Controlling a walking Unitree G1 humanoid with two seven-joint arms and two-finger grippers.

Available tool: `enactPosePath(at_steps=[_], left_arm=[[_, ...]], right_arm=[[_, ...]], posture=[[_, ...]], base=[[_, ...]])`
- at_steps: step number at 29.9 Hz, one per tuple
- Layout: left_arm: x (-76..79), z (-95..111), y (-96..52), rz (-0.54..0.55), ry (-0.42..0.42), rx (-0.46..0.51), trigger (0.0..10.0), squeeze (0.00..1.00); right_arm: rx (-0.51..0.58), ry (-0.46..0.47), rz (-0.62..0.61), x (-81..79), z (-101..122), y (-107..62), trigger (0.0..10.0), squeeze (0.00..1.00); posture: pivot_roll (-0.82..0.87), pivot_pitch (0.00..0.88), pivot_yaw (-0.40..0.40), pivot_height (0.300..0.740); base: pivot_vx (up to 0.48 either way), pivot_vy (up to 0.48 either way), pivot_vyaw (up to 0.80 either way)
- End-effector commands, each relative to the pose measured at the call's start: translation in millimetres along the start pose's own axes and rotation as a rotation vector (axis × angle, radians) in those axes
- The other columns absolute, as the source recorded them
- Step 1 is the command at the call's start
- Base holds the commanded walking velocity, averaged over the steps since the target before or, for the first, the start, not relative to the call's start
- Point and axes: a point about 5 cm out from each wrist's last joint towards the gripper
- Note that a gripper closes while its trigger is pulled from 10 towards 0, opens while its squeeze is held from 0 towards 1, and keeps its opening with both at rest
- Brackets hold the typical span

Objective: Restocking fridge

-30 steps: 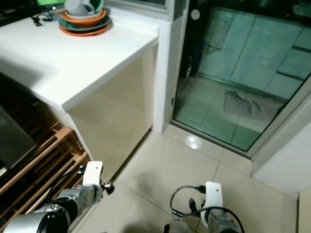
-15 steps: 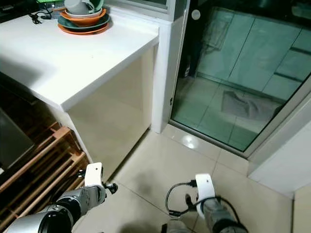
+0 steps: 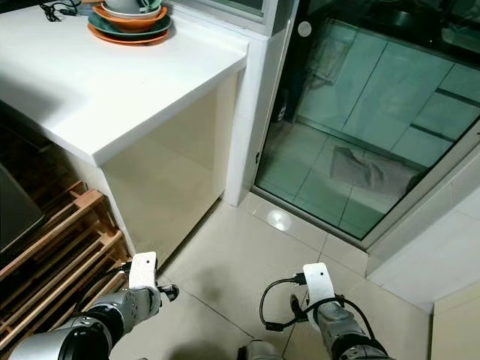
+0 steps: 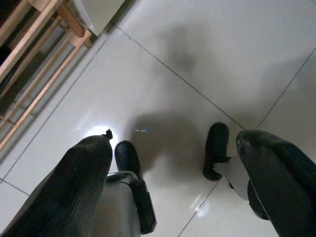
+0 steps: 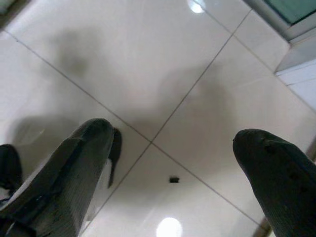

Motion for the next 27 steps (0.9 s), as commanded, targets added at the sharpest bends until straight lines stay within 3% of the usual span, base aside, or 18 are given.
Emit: enactPosePath(at_steps=[1,12,17,27], left_arm=[[1.0,4,-0.3,-0.011,0.027,0.019,10.0,0.0],[-1.0,8,-0.9,-0.021,0.063,0.037,10.0,0.0],[-2.7,11,-1.2,-0.022,0.117,0.047,10.0,0.0],[-3.0,11,-1.3,-0.023,0.123,0.047,10.0,0.0]], right_arm=[[-0.013,0.054,-0.018,4.6,-6,-1.0,10.0,0.0],[-0.01,0.06,-0.007,2.2,-4,-0.4,10.0,0.0],[-0.002,0.04,0.006,-2.3,1,0.4,10.0,0.0],[0.006,0.028,-0.002,-1.7,2,0.4,10.0,0.0]], posture=[[-0.16,0.0,-0.042,0.711],[-0.16,0.0,-0.043,0.711],[-0.15,0.0,-0.033,0.711],[-0.15,0.0,-0.031,0.711]], base=[[0.0,0.0,0.0],[0.0,0.0,0.0],[0.0,0.0,0.0],[0.0,0.0,0.0]])
Point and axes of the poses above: a point about 5 cm out from each wrist's last joint towards the gripper, its own y axis pointing out of the wrist towards the gripper, its own z axis along the axis of the wrist's last joint, x = y × z, and after that the axes turned 8 degrees about y, right-handed
